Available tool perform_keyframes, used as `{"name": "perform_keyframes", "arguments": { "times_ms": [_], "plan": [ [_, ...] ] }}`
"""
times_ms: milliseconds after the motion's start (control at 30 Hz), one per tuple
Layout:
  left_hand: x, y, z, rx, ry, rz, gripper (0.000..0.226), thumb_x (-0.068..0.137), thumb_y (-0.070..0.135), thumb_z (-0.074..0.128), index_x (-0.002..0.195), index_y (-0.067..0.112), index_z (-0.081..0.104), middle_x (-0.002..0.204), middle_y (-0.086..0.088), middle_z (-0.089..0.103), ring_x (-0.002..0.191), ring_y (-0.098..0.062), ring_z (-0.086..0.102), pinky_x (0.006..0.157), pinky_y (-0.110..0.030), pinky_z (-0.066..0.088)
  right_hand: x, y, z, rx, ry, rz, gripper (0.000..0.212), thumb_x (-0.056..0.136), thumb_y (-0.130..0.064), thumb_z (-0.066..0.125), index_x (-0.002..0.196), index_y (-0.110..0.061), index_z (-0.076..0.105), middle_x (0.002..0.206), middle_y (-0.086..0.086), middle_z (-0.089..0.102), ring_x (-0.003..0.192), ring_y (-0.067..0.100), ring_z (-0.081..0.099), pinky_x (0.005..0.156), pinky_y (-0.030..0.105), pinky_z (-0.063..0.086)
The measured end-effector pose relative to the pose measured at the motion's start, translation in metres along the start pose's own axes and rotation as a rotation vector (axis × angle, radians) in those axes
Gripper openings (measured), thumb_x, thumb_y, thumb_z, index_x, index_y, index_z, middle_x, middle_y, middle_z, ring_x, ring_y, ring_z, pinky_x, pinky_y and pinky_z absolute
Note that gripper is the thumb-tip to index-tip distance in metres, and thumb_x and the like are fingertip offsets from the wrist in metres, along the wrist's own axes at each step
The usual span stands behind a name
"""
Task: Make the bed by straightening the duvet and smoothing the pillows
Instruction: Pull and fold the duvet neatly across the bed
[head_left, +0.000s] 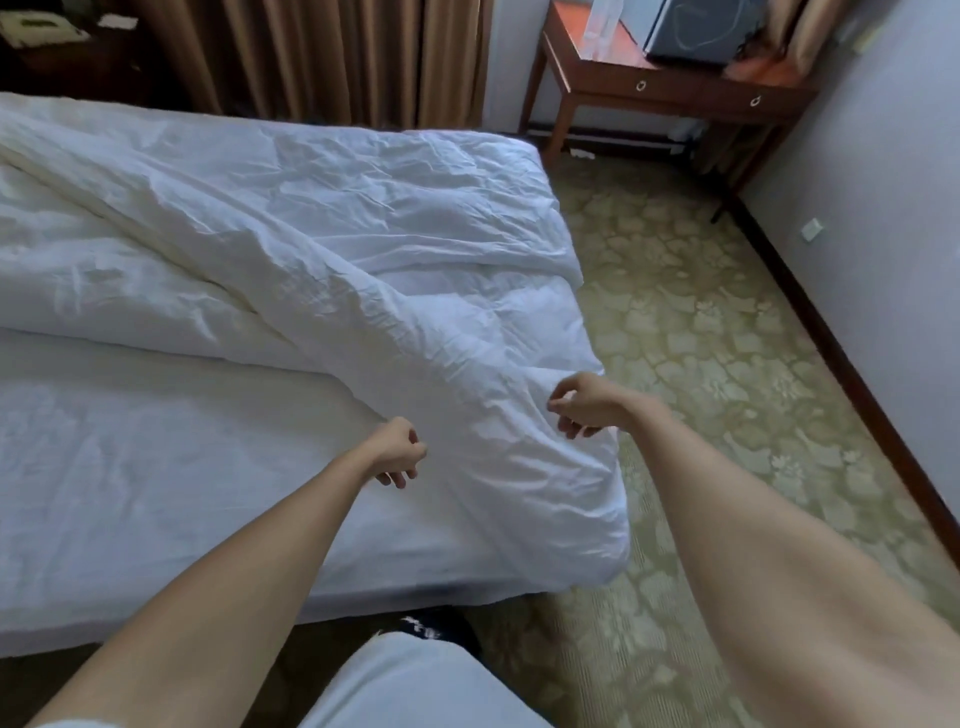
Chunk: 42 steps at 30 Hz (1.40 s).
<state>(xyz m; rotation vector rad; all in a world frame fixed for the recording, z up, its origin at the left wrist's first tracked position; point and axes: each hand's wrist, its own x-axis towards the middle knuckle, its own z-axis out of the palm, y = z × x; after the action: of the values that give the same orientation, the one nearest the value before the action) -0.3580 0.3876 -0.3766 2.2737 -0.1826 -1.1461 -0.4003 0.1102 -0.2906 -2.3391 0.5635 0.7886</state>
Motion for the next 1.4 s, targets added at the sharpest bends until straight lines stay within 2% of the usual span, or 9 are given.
{"name": "perform_keyframes", "arguments": {
  "times_ms": [300, 600, 767, 967, 1033, 1167, 1267, 1333, 1400],
  "plan": [
    [0.032, 0.054, 0.015, -0.11, 0.125, -0.211, 0.024, 0.096, 0.018, 0.043, 0.103, 0.001, 0.058, 0.086, -0.013, 0.073, 0.062, -0.025, 0.066, 0.055, -0.026, 0.046, 0.098, 0.026, -0.081, -0.093, -0.025, -0.126, 0.018, 0.096, -0.015, 0.049, 0.102, -0.009, 0.064, 0.084, 0.011, 0.074, 0.063, 0.017, 0.069, 0.058, 0.024, 0.052],
    [0.018, 0.064, 0.141, -0.492, 0.344, -0.651, 0.012, 0.094, 0.017, 0.042, 0.086, 0.013, 0.051, 0.075, -0.008, 0.069, 0.052, -0.022, 0.06, 0.049, -0.023, 0.045, 0.168, 0.035, -0.029, -0.382, -0.421, -0.461, 0.02, 0.094, -0.015, 0.048, 0.098, -0.008, 0.066, 0.072, 0.005, 0.072, 0.056, 0.013, 0.067, 0.049, 0.02, 0.048],
    [0.027, 0.097, 0.227, -0.705, 0.31, -0.768, 0.012, 0.096, 0.02, 0.041, 0.097, 0.013, 0.051, 0.096, -0.012, 0.069, 0.067, -0.021, 0.06, 0.057, -0.027, 0.046, 0.185, 0.074, -0.012, -0.627, -0.584, -0.519, 0.024, 0.095, -0.014, 0.045, 0.102, -0.004, 0.065, 0.075, 0.005, 0.072, 0.059, 0.013, 0.066, 0.049, 0.02, 0.048],
    [0.078, 0.093, 0.298, -1.007, 0.369, -0.732, 0.073, 0.095, 0.039, 0.059, 0.151, 0.015, 0.018, 0.145, -0.012, 0.041, 0.12, -0.027, 0.05, 0.093, -0.032, 0.043, 0.206, 0.102, 0.038, -0.851, -0.516, -0.664, 0.024, 0.093, -0.018, 0.047, 0.108, -0.011, 0.065, 0.112, 0.015, 0.065, 0.1, 0.031, 0.062, 0.078, 0.029, 0.05],
    [0.097, 0.091, 0.319, -1.103, 0.462, -0.721, 0.082, 0.092, 0.039, 0.064, 0.153, 0.013, 0.015, 0.15, -0.009, 0.035, 0.134, -0.026, 0.041, 0.101, -0.031, 0.038, 0.212, 0.111, 0.059, -0.878, -0.546, -0.682, 0.029, 0.094, -0.026, 0.054, 0.121, -0.015, 0.059, 0.12, 0.014, 0.062, 0.107, 0.03, 0.061, 0.081, 0.029, 0.047],
    [0.143, 0.095, 0.37, -1.248, 0.699, -0.709, 0.109, 0.07, 0.045, 0.083, 0.152, 0.016, 0.018, 0.149, -0.003, 0.038, 0.137, -0.023, 0.04, 0.11, -0.035, 0.038, 0.221, 0.144, 0.099, -0.911, -0.714, -0.633, 0.079, 0.088, -0.055, 0.063, 0.148, -0.013, 0.033, 0.147, 0.014, 0.045, 0.133, 0.034, 0.046, 0.106, 0.037, 0.04],
    [0.191, 0.099, 0.408, -1.369, 0.752, -0.731, 0.143, 0.054, 0.061, 0.084, 0.156, 0.016, -0.005, 0.16, -0.001, 0.021, 0.147, -0.023, 0.025, 0.117, -0.04, 0.031, 0.237, 0.181, 0.117, -0.812, -0.743, -0.63, 0.086, 0.083, -0.06, 0.065, 0.148, -0.017, 0.028, 0.147, 0.015, 0.046, 0.135, 0.034, 0.044, 0.109, 0.042, 0.039],
    [0.213, 0.108, 0.41, -1.38, 0.765, -0.84, 0.138, 0.058, 0.063, 0.082, 0.157, 0.013, 0.0, 0.16, -0.004, 0.021, 0.146, -0.024, 0.027, 0.115, -0.04, 0.034, 0.246, 0.192, 0.119, -0.752, -0.735, -0.629, 0.084, 0.083, -0.059, 0.066, 0.147, -0.02, 0.029, 0.144, 0.015, 0.049, 0.131, 0.033, 0.048, 0.106, 0.041, 0.041],
    [0.23, 0.125, 0.411, -1.305, 0.83, -0.914, 0.109, 0.063, 0.06, 0.077, 0.149, 0.012, 0.03, 0.146, -0.006, 0.045, 0.13, -0.025, 0.049, 0.101, -0.037, 0.047, 0.253, 0.204, 0.114, -0.696, -0.754, -0.633, 0.085, 0.081, -0.063, 0.066, 0.147, -0.023, 0.028, 0.142, 0.012, 0.05, 0.127, 0.03, 0.051, 0.105, 0.043, 0.044]
  ]
}}
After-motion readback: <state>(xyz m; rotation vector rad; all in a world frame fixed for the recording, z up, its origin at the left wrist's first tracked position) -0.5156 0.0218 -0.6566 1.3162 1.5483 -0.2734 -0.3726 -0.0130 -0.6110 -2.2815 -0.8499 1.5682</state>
